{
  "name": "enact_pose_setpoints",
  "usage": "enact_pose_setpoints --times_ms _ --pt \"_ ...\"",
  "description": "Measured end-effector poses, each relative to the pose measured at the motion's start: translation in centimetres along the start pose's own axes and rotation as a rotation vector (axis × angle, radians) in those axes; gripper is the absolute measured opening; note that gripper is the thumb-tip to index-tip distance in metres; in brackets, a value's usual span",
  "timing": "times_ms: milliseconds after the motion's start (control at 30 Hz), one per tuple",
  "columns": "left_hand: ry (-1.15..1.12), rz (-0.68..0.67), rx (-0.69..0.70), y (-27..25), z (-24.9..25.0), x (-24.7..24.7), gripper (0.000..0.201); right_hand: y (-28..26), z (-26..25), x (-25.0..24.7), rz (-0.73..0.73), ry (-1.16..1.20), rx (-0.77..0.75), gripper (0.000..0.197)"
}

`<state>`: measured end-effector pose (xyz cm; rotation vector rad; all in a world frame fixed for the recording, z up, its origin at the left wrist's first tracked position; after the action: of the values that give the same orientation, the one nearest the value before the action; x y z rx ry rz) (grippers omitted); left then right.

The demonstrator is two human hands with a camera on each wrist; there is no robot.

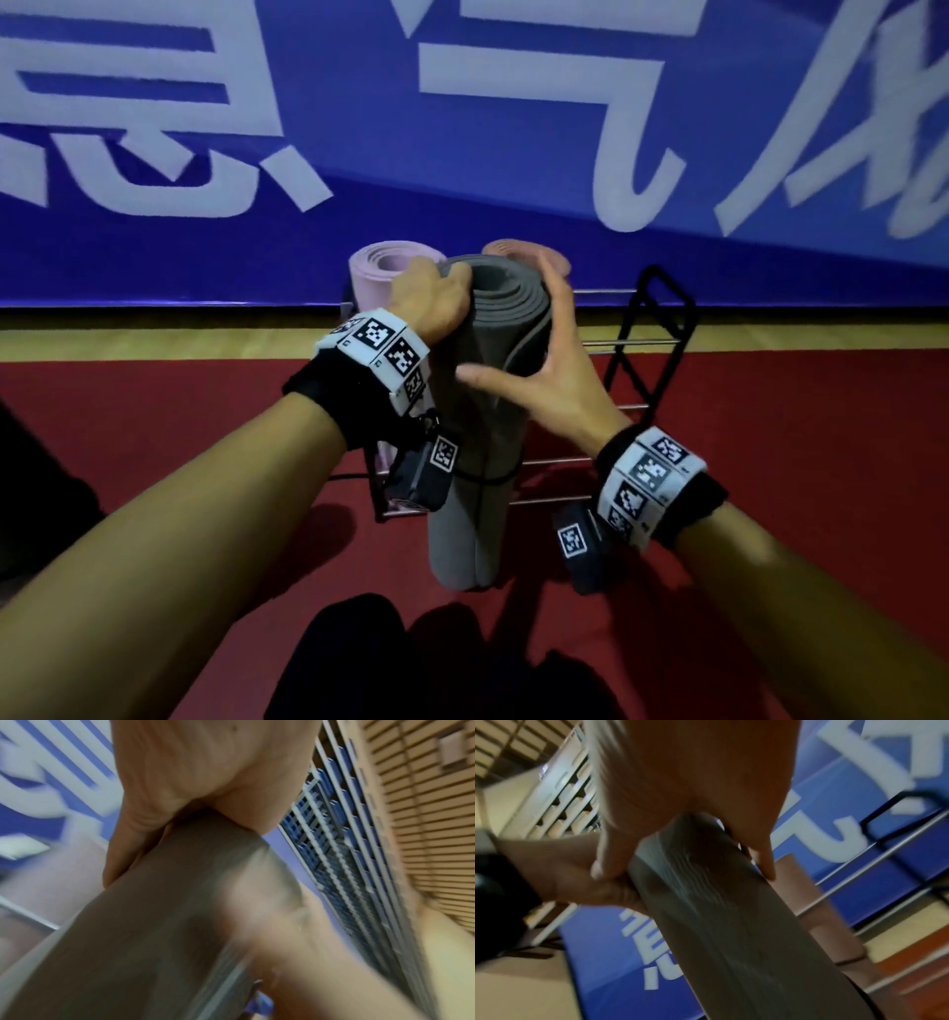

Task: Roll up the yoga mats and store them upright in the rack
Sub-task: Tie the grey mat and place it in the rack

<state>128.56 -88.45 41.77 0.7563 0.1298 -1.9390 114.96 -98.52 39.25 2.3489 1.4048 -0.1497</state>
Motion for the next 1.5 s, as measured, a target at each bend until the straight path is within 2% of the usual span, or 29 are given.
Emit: enact_pose_setpoints --times_ms 67,100,233,333,433,600,667,867,1167,1233,1333,1400,1500 --pt "0.020 -0.047 0.038 0.5 2.2 2.6 0.054 -0.2 1.0 -2.3 0.085 -0.016 -0.018 0.126" --pt "0.031 -0.065 0.036 0.7 2.8 3.7 0.055 -0.3 1.3 -3.4 0.138 0.004 -0.011 0.123" --pt "-0.044 -0.141 0.070 1.7 5.6 7.7 0.067 -0.3 2.1 -7.8 0.276 -0.006 0.002 0.095" --pt "-0.143 -0.162 0.050 2.7 6.3 10.1 0.078 -0.2 2.4 -10.6 0.340 -0.095 0.029 0.087" --pt "-0.171 -0.172 0.026 3.3 7.1 12.2 0.055 0.0 3.2 -12.5 0.385 -0.118 0.045 0.086" --pt "-0.241 -0.078 0.069 3.8 7.6 15.2 0.029 0.5 5.6 -14.5 0.447 -0.148 0.111 0.087" --pt "-0.309 -0.046 0.082 4.1 7.6 16.3 0.025 0.6 6.3 -15.2 0.467 -0.154 0.134 0.088" --pt "-0.422 -0.068 0.166 5.5 8.6 17.9 0.030 1.0 6.5 -17.1 0.518 -0.155 0.140 0.090" --pt "-0.570 0.000 0.279 7.8 9.4 16.1 0.048 3.1 3.8 -18.3 0.542 -0.179 0.105 0.090" --pt "-0.515 0.021 0.338 8.4 10.2 15.2 0.050 3.7 2.9 -18.7 0.553 -0.184 0.104 0.090" --pt "-0.253 0.057 0.453 9.1 11.6 13.7 0.030 4.5 1.3 -19.2 0.583 -0.211 0.112 0.090" --pt "-0.118 0.085 0.478 9.5 12.2 12.7 0.024 5.0 0.2 -19.3 0.595 -0.231 0.112 0.089" --pt "-0.008 0.050 0.506 10.6 12.8 11.8 0.020 5.8 -1.7 -19.3 0.615 -0.238 0.111 0.088"
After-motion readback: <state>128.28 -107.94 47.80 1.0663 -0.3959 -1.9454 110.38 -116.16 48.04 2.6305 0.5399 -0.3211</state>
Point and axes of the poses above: each hand's wrist, its own y-axis towards the middle knuckle, its own x-axis out of the palm, z = x × y, the point moved 7 cm from there along y, towards the middle knuckle, and after that the axes turned 13 degrees about x, right-handed, at the moved point
